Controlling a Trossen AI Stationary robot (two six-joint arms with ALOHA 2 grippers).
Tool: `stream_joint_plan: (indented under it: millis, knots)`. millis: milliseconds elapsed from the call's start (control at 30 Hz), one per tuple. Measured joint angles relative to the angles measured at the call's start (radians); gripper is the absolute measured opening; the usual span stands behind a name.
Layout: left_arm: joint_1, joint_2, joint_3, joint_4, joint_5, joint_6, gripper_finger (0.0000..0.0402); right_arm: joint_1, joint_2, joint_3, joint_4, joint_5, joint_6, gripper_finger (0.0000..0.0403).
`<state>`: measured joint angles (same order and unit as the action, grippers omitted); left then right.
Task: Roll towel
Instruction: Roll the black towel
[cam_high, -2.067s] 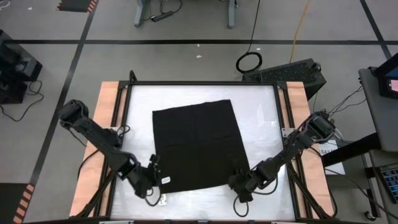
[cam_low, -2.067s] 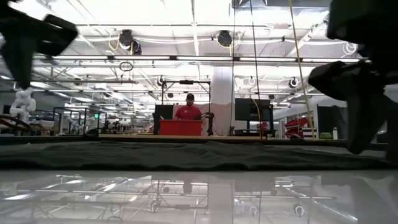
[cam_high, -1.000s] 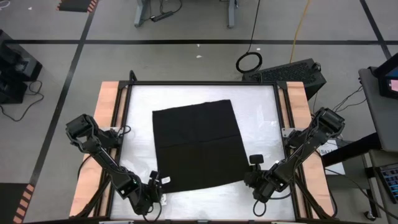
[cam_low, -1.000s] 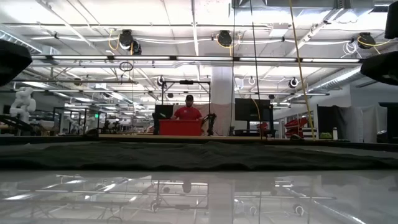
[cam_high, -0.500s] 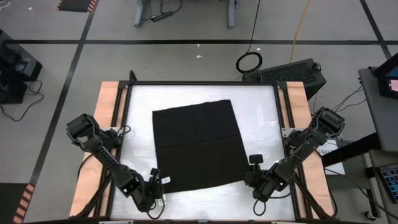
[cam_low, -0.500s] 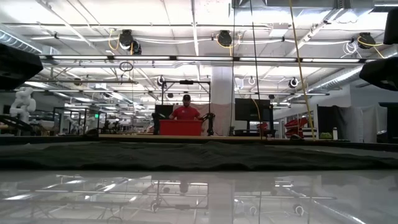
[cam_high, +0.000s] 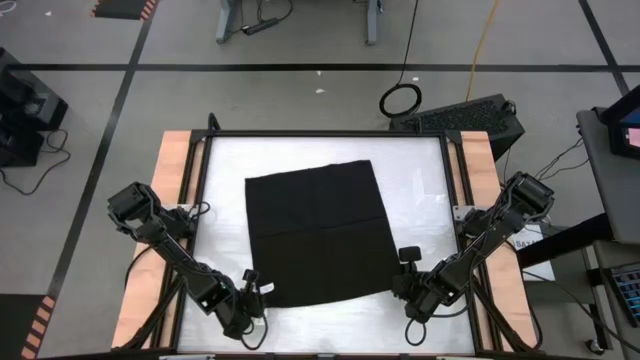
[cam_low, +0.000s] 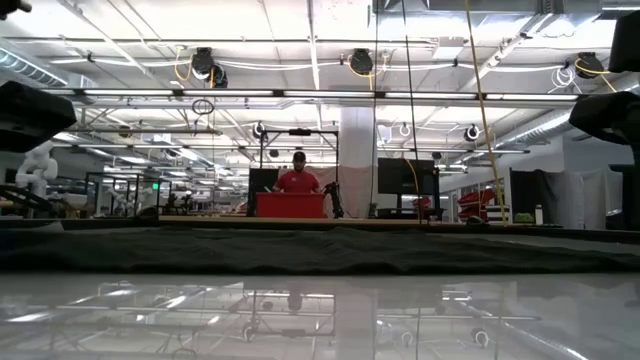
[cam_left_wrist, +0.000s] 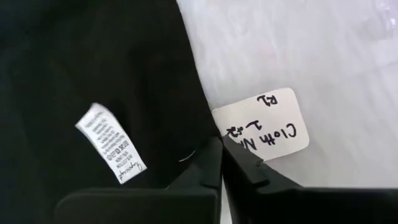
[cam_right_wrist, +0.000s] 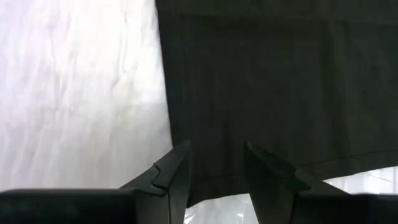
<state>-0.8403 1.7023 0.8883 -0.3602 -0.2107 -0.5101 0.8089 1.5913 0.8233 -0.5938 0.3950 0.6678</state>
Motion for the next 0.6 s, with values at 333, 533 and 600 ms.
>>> stream_joint_plan:
  millis: [333,533,600]
  knots:
    - [0.003,-0.001,0.000,-0.025,0.021,-0.001,0.0002,0.005,0.000,0.000,0.003,-0.048,-0.004,0.0137]
    - [0.003,-0.002,0.000,-0.047,0.022,-0.007,0.0002,0.005,0.000,0.000,0.020,-0.129,-0.001,0.0137]
    - [0.003,-0.002,0.000,-0.047,0.022,-0.007,0.0001,0.005,0.000,0.000,0.017,-0.136,0.002,0.0137]
